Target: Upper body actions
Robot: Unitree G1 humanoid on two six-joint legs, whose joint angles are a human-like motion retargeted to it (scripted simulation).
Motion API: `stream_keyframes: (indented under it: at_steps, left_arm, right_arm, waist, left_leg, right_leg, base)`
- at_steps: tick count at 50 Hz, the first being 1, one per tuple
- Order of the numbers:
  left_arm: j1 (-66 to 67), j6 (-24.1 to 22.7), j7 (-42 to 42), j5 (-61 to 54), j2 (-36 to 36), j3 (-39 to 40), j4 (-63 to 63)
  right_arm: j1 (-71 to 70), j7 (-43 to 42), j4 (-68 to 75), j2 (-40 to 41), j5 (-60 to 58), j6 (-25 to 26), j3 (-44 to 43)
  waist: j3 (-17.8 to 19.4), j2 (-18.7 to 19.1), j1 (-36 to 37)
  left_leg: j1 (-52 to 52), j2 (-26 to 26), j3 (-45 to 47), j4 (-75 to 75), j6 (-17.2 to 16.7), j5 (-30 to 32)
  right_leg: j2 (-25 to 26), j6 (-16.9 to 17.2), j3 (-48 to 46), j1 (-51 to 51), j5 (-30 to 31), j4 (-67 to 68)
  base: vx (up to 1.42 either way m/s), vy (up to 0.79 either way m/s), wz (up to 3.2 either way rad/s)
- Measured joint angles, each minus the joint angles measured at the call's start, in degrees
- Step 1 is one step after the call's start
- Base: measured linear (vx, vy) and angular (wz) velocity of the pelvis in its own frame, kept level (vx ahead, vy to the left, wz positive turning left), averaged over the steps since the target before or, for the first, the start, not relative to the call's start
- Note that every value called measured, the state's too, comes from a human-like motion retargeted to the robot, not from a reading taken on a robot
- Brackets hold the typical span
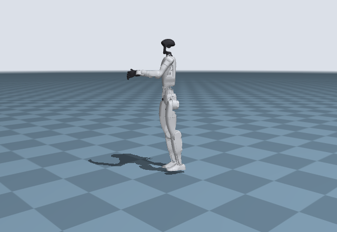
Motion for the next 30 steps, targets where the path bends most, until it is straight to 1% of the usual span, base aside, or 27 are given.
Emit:
stream_keyframes:
  at_steps: [2,3,5,8,10,13,17,20,22,26,27,30]
  left_arm:
    - [0.14,0.64,1.49,2.39,-1.91,-0.58,-0.82]
    - [0.70,0.06,3.83,2.77,-2.50,-0.31,-2.43]
    - [2.44,-1.44,10.42,3.67,-2.98,0.80,-7.59]
    - [6.39,-3.10,19.40,7.73,-0.06,3.51,-19.65]
    - [9.55,-3.18,24.01,11.17,3.14,6.68,-28.00]
    - [13.73,-2.42,28.84,12.02,7.96,13.32,-37.27]
    - [16.64,1.50,30.58,8.35,11.12,22.48,-41.22]
    - [16.65,2.92,31.84,9.37,11.81,27.80,-39.17]
    - [14.90,2.39,34.49,12.57,12.74,29.88,-34.29]
    - [9.50,2.80,39.19,16.11,14.47,29.27,-20.12]
    - [8.04,3.02,39.27,15.49,14.68,28.69,-16.26]
    - [4.79,4.45,36.09,10.88,14.85,27.19,-7.38]
  right_arm:
    - [-0.80,0.58,-0.65,0.75,-1.29,-0.24,0.03]
    - [-1.02,0.93,-1.24,1.05,-1.82,-0.53,0.20]
    - [-1.07,1.22,-2.55,1.46,-2.67,-1.53,0.60]
    - [-0.77,0.45,-3.69,1.34,-3.32,-2.85,0.86]
    - [-0.46,-0.04,-3.92,1.18,-3.88,-2.41,0.78]
    - [0.25,-0.74,-3.75,0.81,-3.74,-1.85,0.67]
    - [0.91,-1.43,-2.75,0.21,-2.07,-1.71,0.21]
    - [1.17,-0.89,-1.92,-0.10,-0.64,-1.38,-0.79]
    - [0.83,-0.58,-1.38,-0.27,0.86,-1.03,-1.12]
    - [0.39,-0.35,-0.61,-0.39,2.43,-0.77,-1.50]
    - [0.29,-0.20,-0.53,-0.37,2.20,-0.70,-1.56]
    - [-0.12,0.27,-0.63,-0.29,0.63,-0.83,-1.45]
  waist:
    - [0.45,-0.09,-1.51]
    - [0.62,-0.03,-1.78]
    - [0.86,0.21,-1.98]
    - [0.99,0.81,-2.04]
    - [0.86,1.23,-1.97]
    - [0.51,1.82,-1.93]
    - [0.30,2.10,-1.54]
    - [0.13,2.01,-1.44]
    - [0.26,1.90,-1.78]
    - [0.19,1.51,-1.57]
    - [0.07,1.42,-1.43]
    - [-0.20,1.19,-2.02]
  left_leg:
    - [0.09,-0.23,-0.45,0.03,0.00,0.03]
    - [0.18,-0.20,-0.15,-0.01,-0.03,-0.04]
    - [0.42,-0.04,0.68,-0.13,-0.09,-0.24]
    - [0.69,0.25,1.43,-0.38,-0.18,-0.46]
    - [0.82,0.50,1.85,-0.59,-0.25,-0.56]
    - [0.85,0.81,2.19,-0.78,-0.32,-0.66]
    - [0.89,1.00,2.20,-0.86,-0.34,-0.67]
    - [0.86,0.87,1.84,-0.79,-0.29,-0.59]
    - [0.80,0.65,1.34,-0.64,-0.22,-0.49]
    - [0.61,0.38,0.74,-0.38,-0.13,-0.26]
    - [0.51,0.34,0.66,-0.33,-0.11,-0.21]
    - [0.26,0.13,-0.10,-0.22,-0.03,0.00]
  right_leg:
    - [-0.08,-0.11,-0.72,0.10,0.32,-0.31]
    - [-0.11,-0.11,-0.43,-0.03,0.42,-0.30]
    - [-0.18,-0.06,0.43,-0.51,0.67,-0.12]
    - [-0.05,-0.08,1.69,-1.25,0.95,0.15]
    - [0.04,-0.04,2.42,-1.71,1.04,0.34]
    - [0.18,0.03,3.15,-2.22,1.12,0.55]
    - [0.19,0.15,3.19,-2.30,1.07,0.70]
    - [0.20,0.05,2.65,-1.92,0.93,0.58]
    - [0.18,-0.06,2.06,-1.52,0.79,0.47]
    - [0.10,-0.09,1.22,-0.76,0.43,0.36]
    - [0.07,-0.07,1.08,-0.67,0.35,0.37]
    - [-0.02,-0.11,0.10,-0.46,0.36,0.23]
  base:
    - [0.00,0.00,0.00]
    - [0.05,0.01,-0.29]
    - [0.05,0.01,-0.45]
    - [0.05,0.00,-0.32]
    - [0.05,0.01,-0.21]
    - [0.02,0.00,-0.05]
    - [0.00,0.00,0.00]
    - [-0.01,-0.01,0.14]
    - [-0.04,-0.02,0.29]
    - [-0.04,-0.03,0.17]
    - [-0.03,-0.06,0.14]
    - [-0.01,-0.04,0.22]
